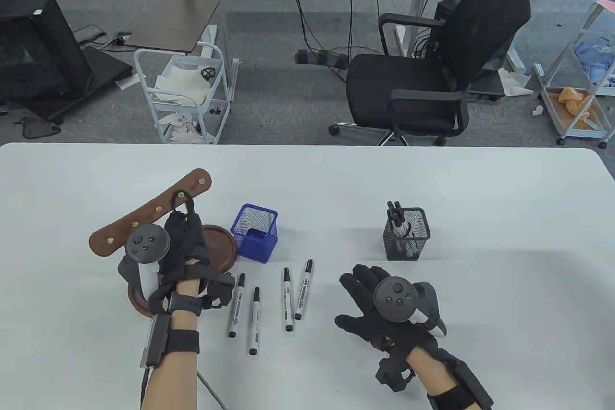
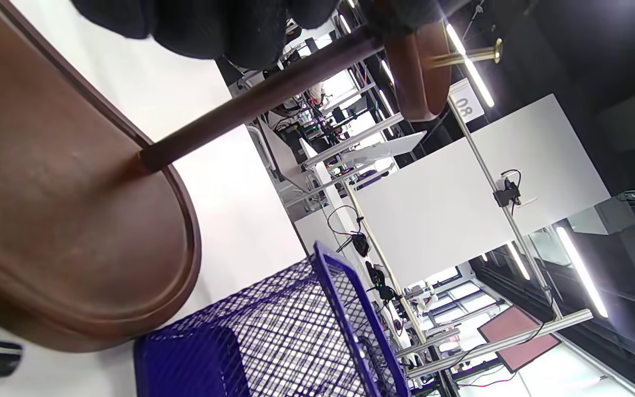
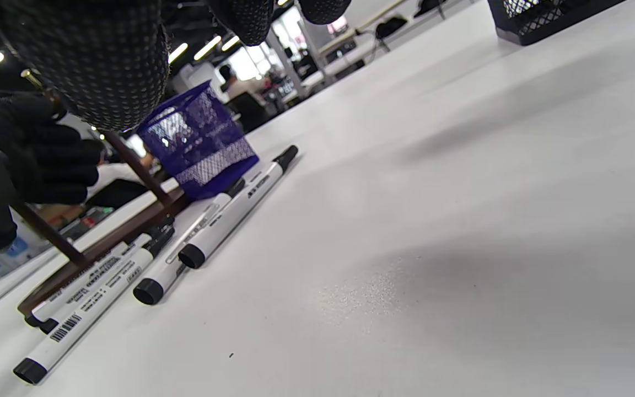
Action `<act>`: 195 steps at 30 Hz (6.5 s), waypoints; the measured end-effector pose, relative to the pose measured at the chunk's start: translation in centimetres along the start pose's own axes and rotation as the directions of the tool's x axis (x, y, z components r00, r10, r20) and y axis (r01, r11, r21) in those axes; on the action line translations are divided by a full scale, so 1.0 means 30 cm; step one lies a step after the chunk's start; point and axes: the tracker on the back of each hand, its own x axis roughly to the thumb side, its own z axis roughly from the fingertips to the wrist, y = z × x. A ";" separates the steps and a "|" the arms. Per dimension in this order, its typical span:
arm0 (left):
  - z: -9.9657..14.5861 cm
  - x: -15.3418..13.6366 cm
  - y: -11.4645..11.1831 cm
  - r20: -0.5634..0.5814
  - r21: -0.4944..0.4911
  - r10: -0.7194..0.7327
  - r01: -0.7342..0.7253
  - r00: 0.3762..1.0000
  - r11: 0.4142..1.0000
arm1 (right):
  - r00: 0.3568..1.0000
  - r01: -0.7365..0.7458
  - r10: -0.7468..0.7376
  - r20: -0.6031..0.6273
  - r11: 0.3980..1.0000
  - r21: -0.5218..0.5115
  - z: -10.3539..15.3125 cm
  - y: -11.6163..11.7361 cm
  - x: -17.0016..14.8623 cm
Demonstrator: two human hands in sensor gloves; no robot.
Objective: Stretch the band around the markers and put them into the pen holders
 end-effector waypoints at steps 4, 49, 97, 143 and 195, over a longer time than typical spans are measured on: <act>-0.005 0.003 0.004 -0.004 0.004 0.019 -0.019 1.000 1.000 | 1.000 -0.005 0.005 0.000 1.000 0.003 0.001 0.001 0.000; 0.146 0.163 0.014 0.257 -0.045 -0.009 0.021 0.966 0.999 | 1.000 0.006 -0.006 -0.012 1.000 0.020 -0.001 0.002 -0.010; 0.358 0.276 -0.603 0.453 -0.717 0.046 0.333 0.890 0.612 | 0.852 0.521 -0.513 0.109 0.850 -0.075 0.047 -0.149 -0.122; 0.348 0.370 -0.628 0.292 -0.814 0.355 0.036 0.888 0.579 | 0.260 0.832 -0.963 0.063 0.257 0.493 -0.009 -0.079 -0.162; 0.380 0.338 -0.571 0.502 -0.713 0.083 0.357 0.861 0.604 | 0.538 0.734 -0.839 0.083 0.514 0.443 0.009 -0.117 -0.215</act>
